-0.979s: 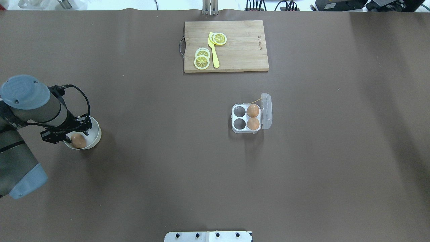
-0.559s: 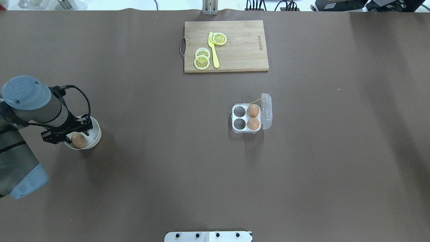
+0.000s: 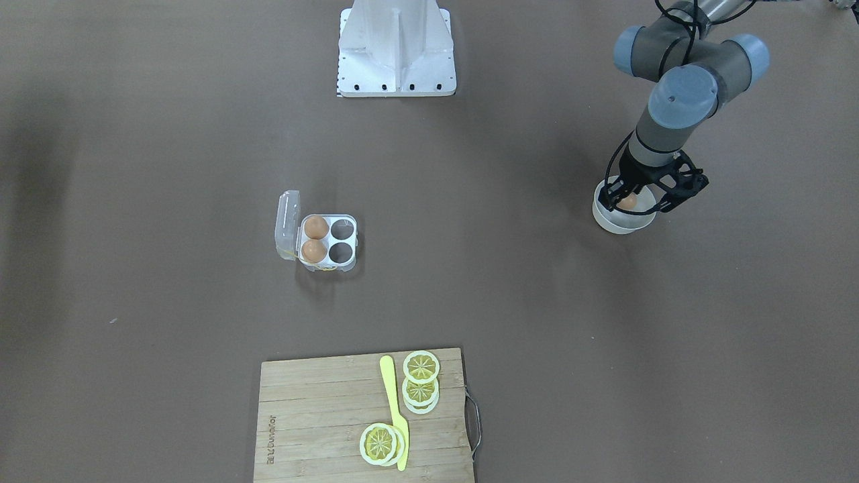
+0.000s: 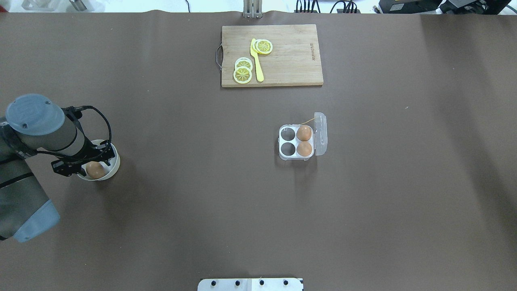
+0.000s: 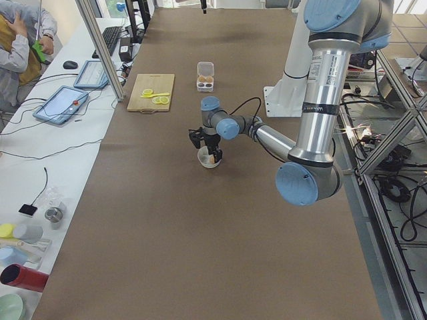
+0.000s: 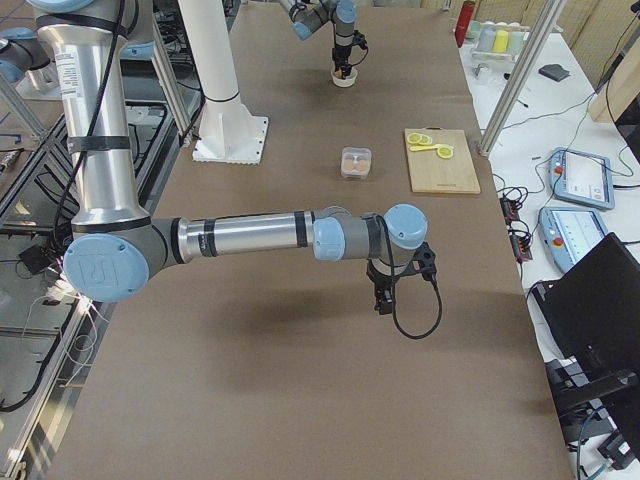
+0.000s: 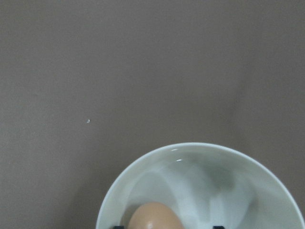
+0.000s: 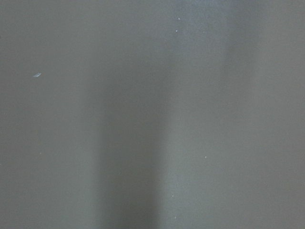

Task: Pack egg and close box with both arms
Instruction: 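Lower the left gripper into the bowl and grasp the brown egg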

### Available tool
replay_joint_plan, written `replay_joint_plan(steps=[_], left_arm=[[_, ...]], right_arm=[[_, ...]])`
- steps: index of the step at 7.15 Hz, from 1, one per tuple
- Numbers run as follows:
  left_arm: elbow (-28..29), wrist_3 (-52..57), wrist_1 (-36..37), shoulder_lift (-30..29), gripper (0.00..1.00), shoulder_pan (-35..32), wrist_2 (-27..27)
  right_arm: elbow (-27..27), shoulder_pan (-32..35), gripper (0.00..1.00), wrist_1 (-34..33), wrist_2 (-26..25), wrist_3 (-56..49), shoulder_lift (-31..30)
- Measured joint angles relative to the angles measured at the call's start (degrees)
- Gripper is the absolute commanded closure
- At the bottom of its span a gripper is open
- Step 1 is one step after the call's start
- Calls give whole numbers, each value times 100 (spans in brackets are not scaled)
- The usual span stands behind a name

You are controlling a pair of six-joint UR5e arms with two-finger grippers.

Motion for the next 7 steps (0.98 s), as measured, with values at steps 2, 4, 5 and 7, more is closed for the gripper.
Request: replay_joint_plan(steps=[2, 4, 5, 7], left_arm=[[-7, -23, 11, -5, 100, 4, -25], [-32, -23, 32, -38, 100, 4, -58], [-80, -8, 60, -87, 100, 1, -154], [-193, 54, 136, -216, 100, -209, -587]], right_arm=[[0, 0, 0, -2, 9, 1, 16], [0, 0, 0, -6, 12, 1, 26], [0, 0, 0, -3, 9, 3, 45], [-4, 0, 0, -2, -9, 9, 103]])
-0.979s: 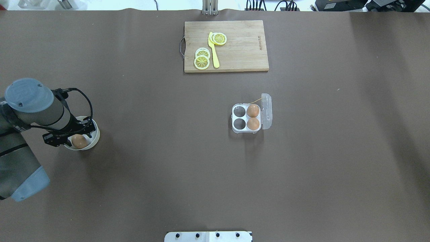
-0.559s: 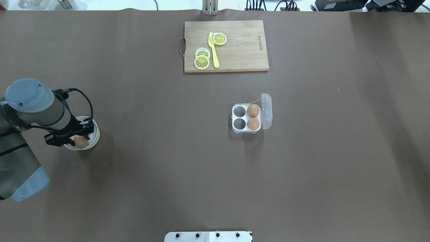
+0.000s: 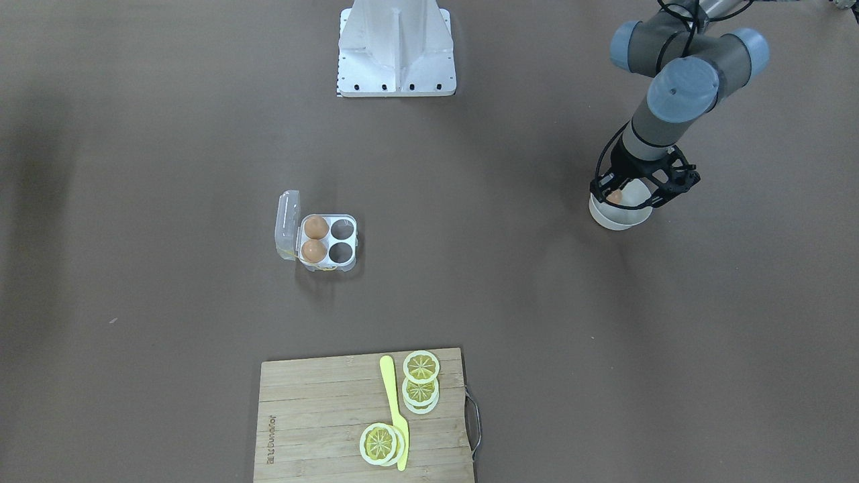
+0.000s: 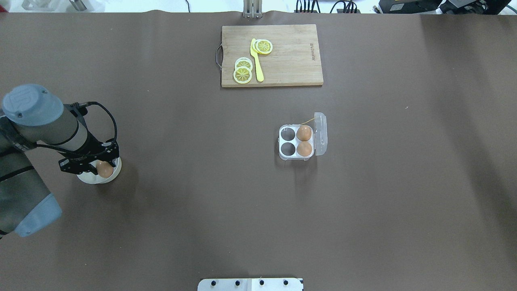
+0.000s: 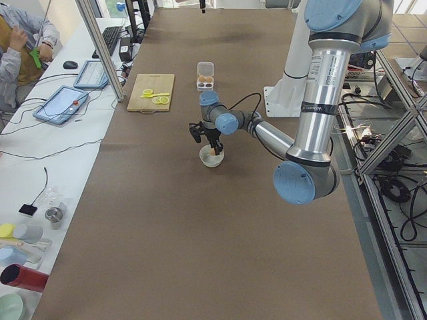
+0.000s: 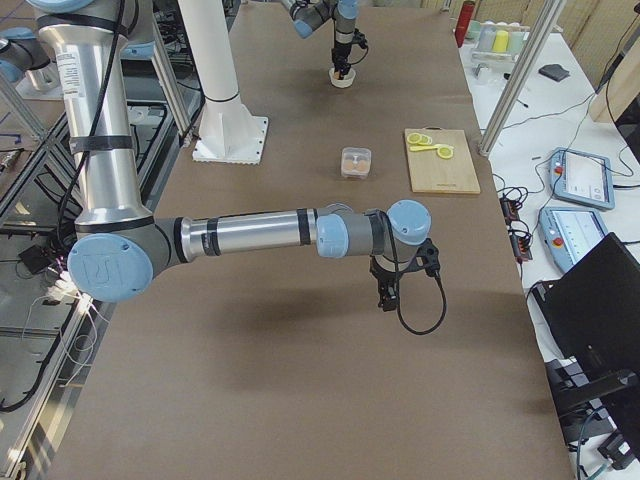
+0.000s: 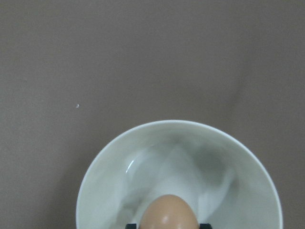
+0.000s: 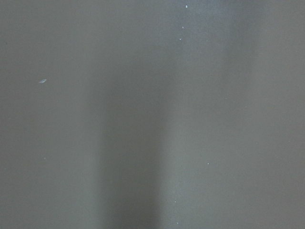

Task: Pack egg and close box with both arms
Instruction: 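Lower the left gripper into the bowl and grasp the brown egg, then lift the egg with the left gripper and carry it to the egg box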

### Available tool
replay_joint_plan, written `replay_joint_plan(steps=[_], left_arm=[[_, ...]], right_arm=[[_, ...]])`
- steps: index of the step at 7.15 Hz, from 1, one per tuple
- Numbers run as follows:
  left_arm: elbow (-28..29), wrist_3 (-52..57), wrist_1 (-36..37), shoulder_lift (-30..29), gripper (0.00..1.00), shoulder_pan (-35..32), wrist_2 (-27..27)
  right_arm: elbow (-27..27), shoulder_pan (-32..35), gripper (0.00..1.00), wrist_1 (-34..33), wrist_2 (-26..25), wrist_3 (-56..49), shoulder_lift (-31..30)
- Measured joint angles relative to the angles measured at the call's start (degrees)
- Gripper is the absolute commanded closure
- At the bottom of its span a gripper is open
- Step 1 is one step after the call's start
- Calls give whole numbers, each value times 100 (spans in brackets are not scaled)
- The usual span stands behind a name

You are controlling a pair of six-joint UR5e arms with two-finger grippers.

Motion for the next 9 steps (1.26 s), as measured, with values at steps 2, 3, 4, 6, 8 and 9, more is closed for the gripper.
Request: replay_joint_plan(steps=[2, 3, 4, 6, 8, 9], left_arm=[[-37, 281, 637, -691, 100, -439, -367], [-6, 350, 994, -1214, 100, -539, -625], [25, 377, 1109, -1606, 100, -565, -849], [54, 728, 470, -2152, 100, -347, -471], [375, 1165, -1347, -2406, 100, 331, 1153], [729, 1322, -2529, -2421, 100, 584, 1914]], right_arm=[[3, 0, 0, -6, 9, 1, 11], [6, 0, 0, -6, 18, 1, 7], [19, 0, 0, -5, 23, -1, 5], [66, 5, 0, 1, 22, -15, -3], [87, 8, 0, 2, 21, -26, -4], [88, 7, 0, 2, 21, -28, -7]])
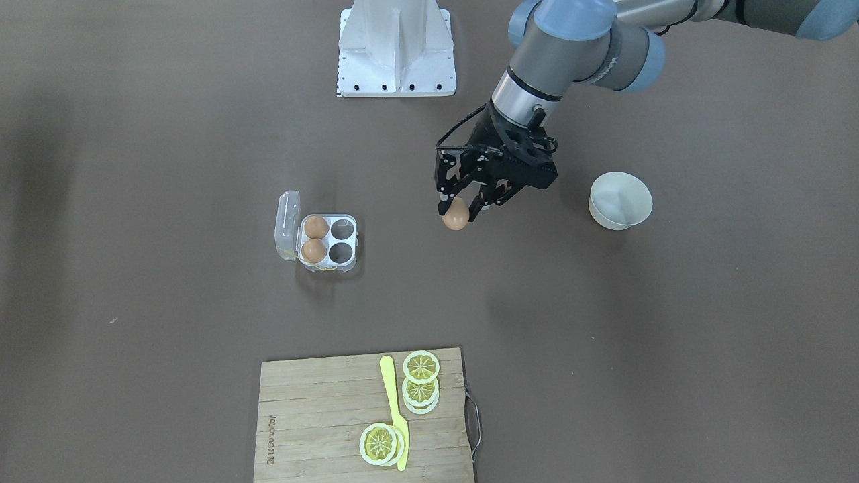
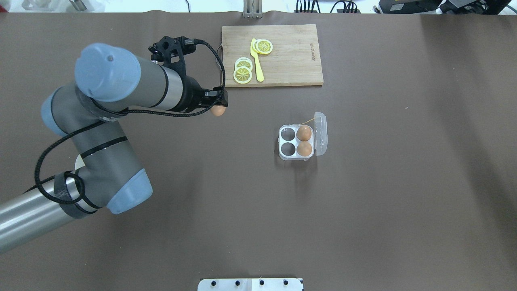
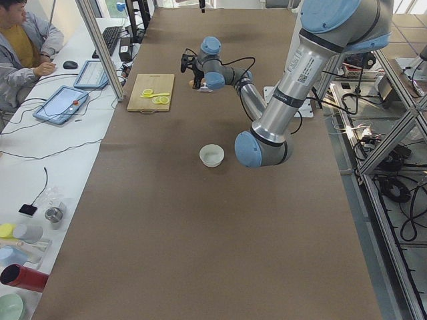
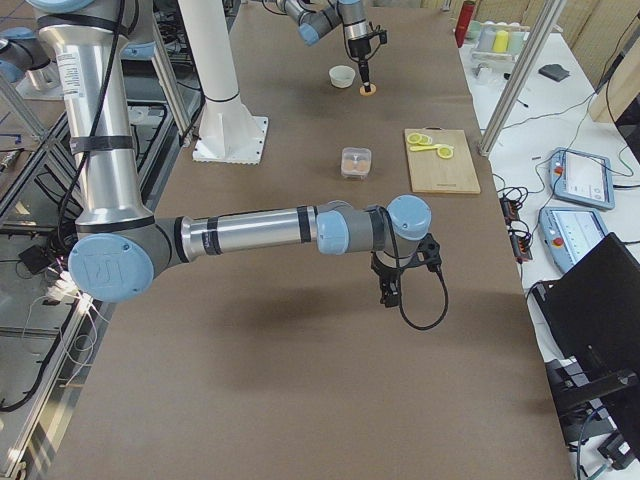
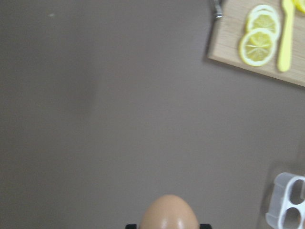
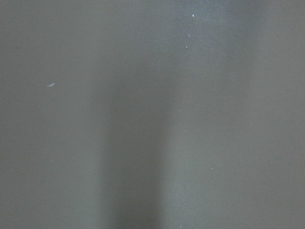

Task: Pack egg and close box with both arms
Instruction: 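Lift the egg with the left gripper and carry it to the egg box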

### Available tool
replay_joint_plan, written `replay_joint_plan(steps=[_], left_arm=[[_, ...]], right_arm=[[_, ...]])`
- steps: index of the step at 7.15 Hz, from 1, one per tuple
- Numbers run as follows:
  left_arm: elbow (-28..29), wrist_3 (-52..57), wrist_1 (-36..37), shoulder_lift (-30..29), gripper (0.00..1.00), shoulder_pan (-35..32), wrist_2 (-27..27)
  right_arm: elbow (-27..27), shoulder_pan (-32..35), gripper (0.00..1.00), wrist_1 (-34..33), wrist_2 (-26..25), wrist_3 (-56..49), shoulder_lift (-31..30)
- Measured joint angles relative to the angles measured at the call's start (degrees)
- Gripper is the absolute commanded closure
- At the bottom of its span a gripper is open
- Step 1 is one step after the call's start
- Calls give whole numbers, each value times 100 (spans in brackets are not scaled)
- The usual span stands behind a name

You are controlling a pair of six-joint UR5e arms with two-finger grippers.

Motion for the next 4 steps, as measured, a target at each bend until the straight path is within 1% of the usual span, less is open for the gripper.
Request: replay_joint_plan(steps=[1, 2, 3, 4], left_arm=[[445, 170, -1134, 6, 100, 206, 593], [933, 499, -2090, -6, 100, 465, 1189], [1333, 1030, -2717, -70, 100, 844, 1923], [1592, 1511, -3067, -159, 100, 1167, 2465]], right_arm=[[-2, -1, 0, 0, 0, -3, -9], [5, 0, 0, 0, 0, -14, -21], [25, 0, 0, 0, 0, -18, -34], [33, 1, 0, 0, 0, -10, -45]])
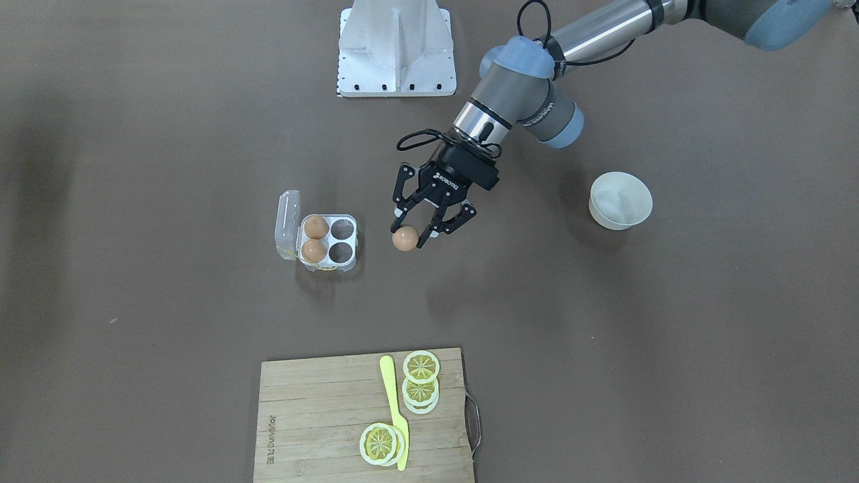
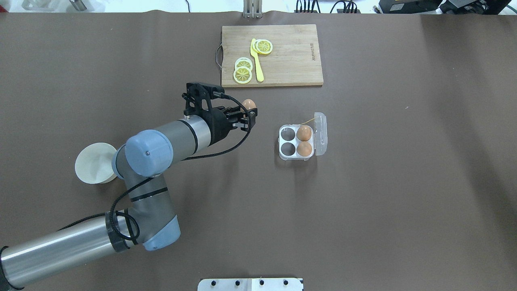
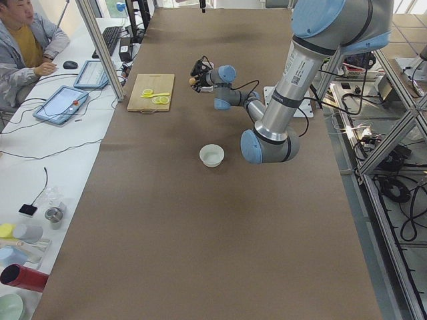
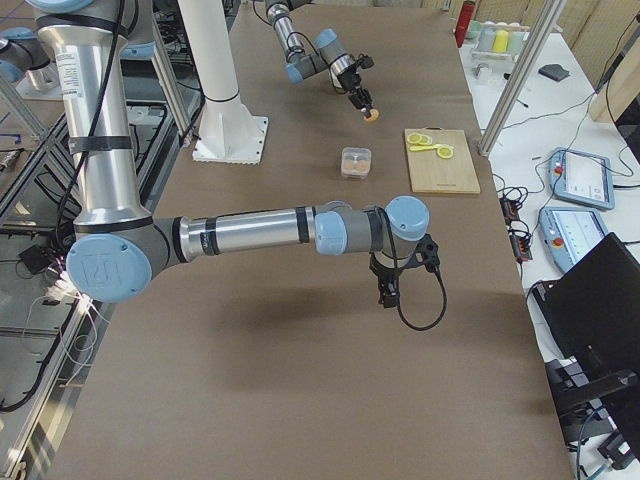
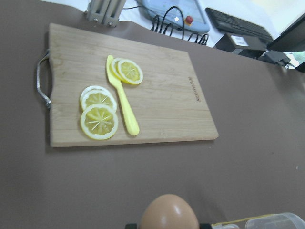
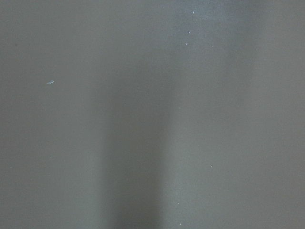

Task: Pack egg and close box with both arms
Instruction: 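Lift the egg with the left gripper and carry it to the egg box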

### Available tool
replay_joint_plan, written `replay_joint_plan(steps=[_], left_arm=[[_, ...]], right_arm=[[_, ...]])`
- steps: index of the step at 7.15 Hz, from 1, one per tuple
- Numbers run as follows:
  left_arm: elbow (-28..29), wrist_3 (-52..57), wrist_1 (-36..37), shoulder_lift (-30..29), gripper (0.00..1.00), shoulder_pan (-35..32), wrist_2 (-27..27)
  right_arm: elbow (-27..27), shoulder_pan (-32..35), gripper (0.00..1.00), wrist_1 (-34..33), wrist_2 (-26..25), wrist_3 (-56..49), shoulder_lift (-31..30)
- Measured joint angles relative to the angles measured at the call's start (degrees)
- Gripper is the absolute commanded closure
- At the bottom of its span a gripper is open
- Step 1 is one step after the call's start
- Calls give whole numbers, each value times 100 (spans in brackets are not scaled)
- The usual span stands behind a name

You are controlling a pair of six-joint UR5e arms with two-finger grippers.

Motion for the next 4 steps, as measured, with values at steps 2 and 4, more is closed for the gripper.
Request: replay_joint_plan(steps=[2, 4], left_arm=[[445, 521, -487, -252, 100, 378, 688], [844, 1020, -583, -641, 100, 707, 1380]], right_arm=[[0, 0, 0, -6, 2, 11, -12], [-2, 5, 0, -8, 14, 19, -24]])
